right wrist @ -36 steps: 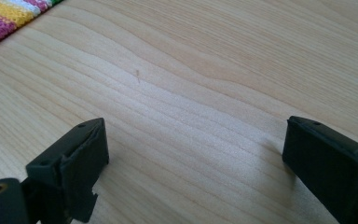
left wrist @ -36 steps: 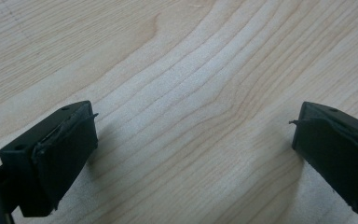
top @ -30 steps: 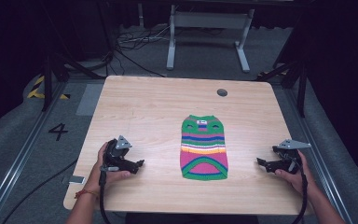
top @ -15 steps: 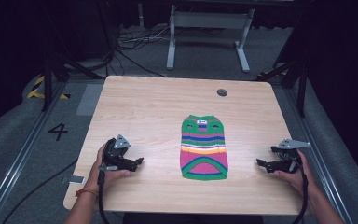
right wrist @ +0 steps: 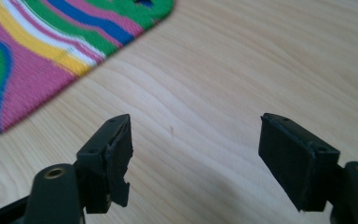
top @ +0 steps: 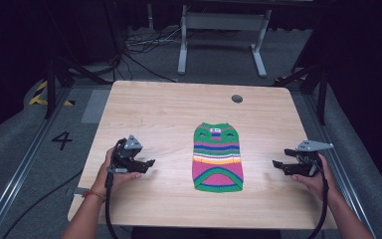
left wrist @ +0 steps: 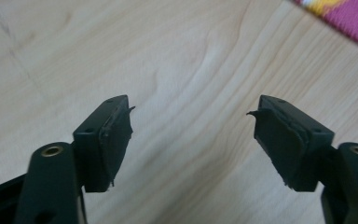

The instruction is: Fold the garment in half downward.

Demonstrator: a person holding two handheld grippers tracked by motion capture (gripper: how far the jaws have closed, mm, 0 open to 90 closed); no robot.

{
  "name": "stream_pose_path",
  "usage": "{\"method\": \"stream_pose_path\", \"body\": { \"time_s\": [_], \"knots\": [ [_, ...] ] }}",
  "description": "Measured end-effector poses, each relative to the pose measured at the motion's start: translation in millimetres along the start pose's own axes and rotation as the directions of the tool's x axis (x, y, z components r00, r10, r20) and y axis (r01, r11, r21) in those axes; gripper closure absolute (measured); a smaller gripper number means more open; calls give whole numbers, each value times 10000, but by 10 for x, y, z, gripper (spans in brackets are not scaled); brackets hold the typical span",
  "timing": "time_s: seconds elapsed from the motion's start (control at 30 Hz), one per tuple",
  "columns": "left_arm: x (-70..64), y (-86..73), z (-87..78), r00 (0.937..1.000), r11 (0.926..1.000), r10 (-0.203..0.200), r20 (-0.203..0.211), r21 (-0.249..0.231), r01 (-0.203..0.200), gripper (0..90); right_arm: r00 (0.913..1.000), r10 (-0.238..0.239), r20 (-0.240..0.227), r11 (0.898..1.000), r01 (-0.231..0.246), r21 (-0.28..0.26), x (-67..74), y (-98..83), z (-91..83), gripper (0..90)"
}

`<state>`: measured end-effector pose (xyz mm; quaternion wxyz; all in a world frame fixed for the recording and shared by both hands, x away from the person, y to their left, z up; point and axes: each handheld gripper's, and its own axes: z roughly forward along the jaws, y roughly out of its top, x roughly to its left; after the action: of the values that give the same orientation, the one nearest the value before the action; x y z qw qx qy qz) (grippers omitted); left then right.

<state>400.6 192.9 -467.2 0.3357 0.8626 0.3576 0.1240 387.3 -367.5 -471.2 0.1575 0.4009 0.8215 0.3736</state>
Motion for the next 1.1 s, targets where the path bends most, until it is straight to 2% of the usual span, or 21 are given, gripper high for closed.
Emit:
{"method": "stream_pose_path", "body": {
  "time_s": [0.07, 0.13, 0.2, 0.23, 0.27, 0.37, 0.43, 0.47, 0.5, 0.53, 0.6, 0.67, 0.77, 0.8, 0.9, 0.93, 1.0, 1.07, 1.1],
  "knots": [
    [-18, 114, 21, 9998, 9997, 204, -70, -101, -205, 357, 9995, -272, 188, 9993, 277, -259, 23, 103, -8, 306],
    [-30, 221, 57, 9995, 9993, 314, -17, -209, -314, 376, 9994, -329, 81, 9980, 333, -537, 46, 197, 9, 346],
    [-40, 329, 104, 9991, 9986, 405, -82, -334, -407, 415, 9989, -457, 114, 9975, 462, -542, 68, 291, 66, 357],
    [-40, 329, 104, 9991, 9986, 405, -82, -334, -407, 419, 9986, -517, 81, 9972, 521, -534, 76, 338, 100, 369],
    [-52, 437, 164, 9994, 9983, 326, -122, -477, -332, 423, 9981, -609, 109, 9967, 614, -526, 87, 386, 136, 375],
    [-64, 588, 283, 9991, 9979, 379, -164, -516, -387, 438, 9967, -805, 130, 9953, 810, -528, 110, 535, 227, 407],
    [-75, 633, 330, 9991, 9981, 375, -201, -480, -384, 473, 9966, -826, 71, 9949, 829, -567, 117, 631, 283, 429],
    [-87, 719, 429, 9990, 9985, 412, -186, -367, -418, 472, 9960, -884, 101, 9941, 888, -615, 124, 675, 308, 444],
    [-87, 719, 429, 9990, 9985, 412, -186, -367, -418, 480, 9959, -904, 93, 9940, 908, -605, 127, 720, 340, 449],
    [-100, 802, 513, 9982, 9979, 549, -229, -343, -557, 503, 9957, -923, 36, 9937, 924, -638, 131, 760, 373, 457],
    [-99, 881, 600, 9990, 9982, 439, -130, -409, -444, 506, 9952, -976, 4, 9936, 975, -573, 139, 844, 448, 464],
    [-99, 921, 642, 9986, 9978, 511, -149, -422, -516, 506, 9947, -1027, 6, 9934, 1026, -507, 142, 886, 490, 468],
    [-79, 1056, 827, 9993, 9984, 372, 2, -415, -372, 514, 9931, -1174, -27, 9918, 1171, -511, 144, 1044, 630, 495],
    [-75, 1092, 876, 9989, 9982, 453, -133, -377, -457, 514, 9931, -1170, -23, 9916, 1167, -556, 143, 1096, 675, 504],
    [-64, 1200, 1013, 9994, 9990, 345, -69, -271, -346, 510, 9933, -1151, -81, 9922, 1145, -495, 141, 1194, 798, 510],
    [-61, 1230, 1048, 9990, 9987, 422, -126, -280, -426, 510, 9932, -1159, -63, 9922, 1155, -469, 139, 1214, 847, 521],
    [-44, 1290, 1136, 9996, 9996, 241, -126, -141, -243, 508, 9936, -1128, -53, 9932, 1126, -291, 136, 1242, 941, 522],
    [-42, 1315, 1179, 9994, 9995, 252, -239, -186, -257, 514, 9941, -1077, -87, 9941, 1076, -137, 129, 1266, 1059, 528],
    [-43, 1361, 1273, 9999, 9999, 6, -151, -161, -9, 514, 9948, -1013, -112, 9949, 1013, -35, 122, 1276, 1126, 531]
  ]
}}
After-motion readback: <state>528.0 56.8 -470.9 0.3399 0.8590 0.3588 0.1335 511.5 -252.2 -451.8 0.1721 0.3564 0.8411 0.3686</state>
